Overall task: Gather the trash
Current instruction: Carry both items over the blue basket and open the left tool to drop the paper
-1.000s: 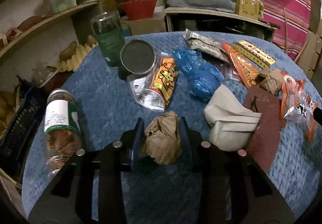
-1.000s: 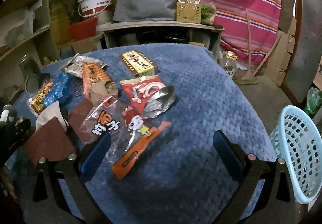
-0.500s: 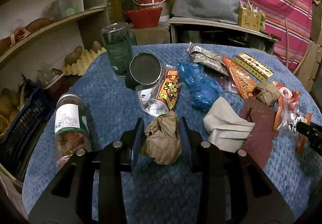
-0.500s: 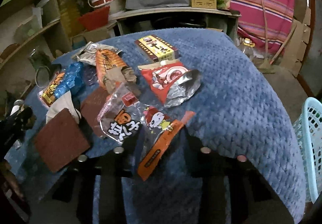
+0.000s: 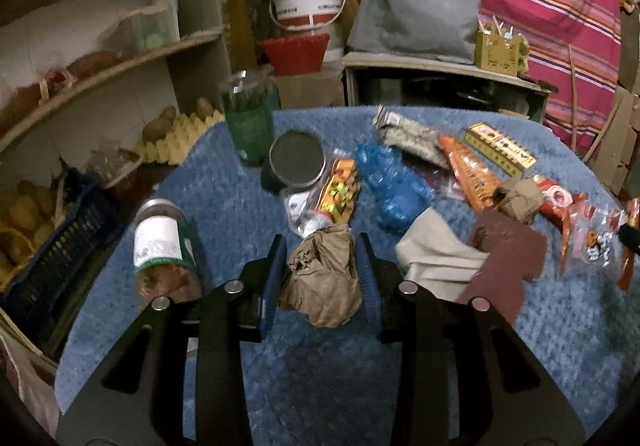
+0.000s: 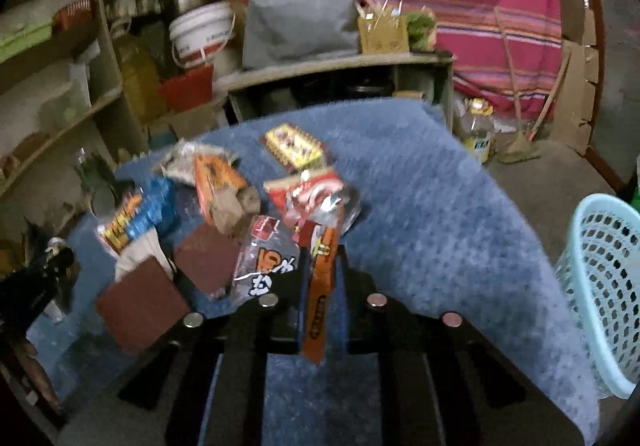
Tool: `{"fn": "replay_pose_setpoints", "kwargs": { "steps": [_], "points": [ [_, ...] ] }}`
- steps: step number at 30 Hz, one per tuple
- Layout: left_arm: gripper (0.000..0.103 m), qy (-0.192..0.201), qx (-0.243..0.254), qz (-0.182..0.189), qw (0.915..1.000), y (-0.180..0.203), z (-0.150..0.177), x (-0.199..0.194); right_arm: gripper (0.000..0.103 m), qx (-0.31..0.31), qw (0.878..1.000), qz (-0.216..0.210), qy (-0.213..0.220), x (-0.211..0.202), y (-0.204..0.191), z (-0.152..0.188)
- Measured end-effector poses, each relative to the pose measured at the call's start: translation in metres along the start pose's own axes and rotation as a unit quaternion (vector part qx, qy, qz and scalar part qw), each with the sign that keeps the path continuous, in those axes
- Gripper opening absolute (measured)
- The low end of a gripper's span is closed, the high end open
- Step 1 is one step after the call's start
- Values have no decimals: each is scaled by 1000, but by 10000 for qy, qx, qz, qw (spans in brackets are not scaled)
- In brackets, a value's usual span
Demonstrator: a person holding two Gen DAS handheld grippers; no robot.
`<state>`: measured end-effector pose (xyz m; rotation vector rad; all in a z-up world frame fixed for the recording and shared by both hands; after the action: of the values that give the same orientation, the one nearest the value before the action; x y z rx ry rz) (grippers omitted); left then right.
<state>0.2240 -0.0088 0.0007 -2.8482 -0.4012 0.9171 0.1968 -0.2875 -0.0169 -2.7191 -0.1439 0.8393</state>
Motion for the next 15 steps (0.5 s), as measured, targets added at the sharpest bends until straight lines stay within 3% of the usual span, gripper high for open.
{"fn": "replay_pose_setpoints", "kwargs": {
  "steps": [6,15],
  "points": [
    [34,134,48,-9,9999,9,-5,-31,12,-85,9995,18,297,-33,11,-8],
    [34,269,-121,547,9981,53,-24,-81,12,102,9974,115,702,-91,62,-30]
  ]
}}
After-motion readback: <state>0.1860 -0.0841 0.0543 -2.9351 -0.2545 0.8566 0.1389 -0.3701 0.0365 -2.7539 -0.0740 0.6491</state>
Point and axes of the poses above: each gripper's, at about its wrist camera, not at the fingertips, and x roughly the way its jaws point, y to its right, z to its underside, the point moved 4 cm from there along x, roughly the way its jaws point, and after that the axes turned 10 degrees about -z, right-handed, at the moved point
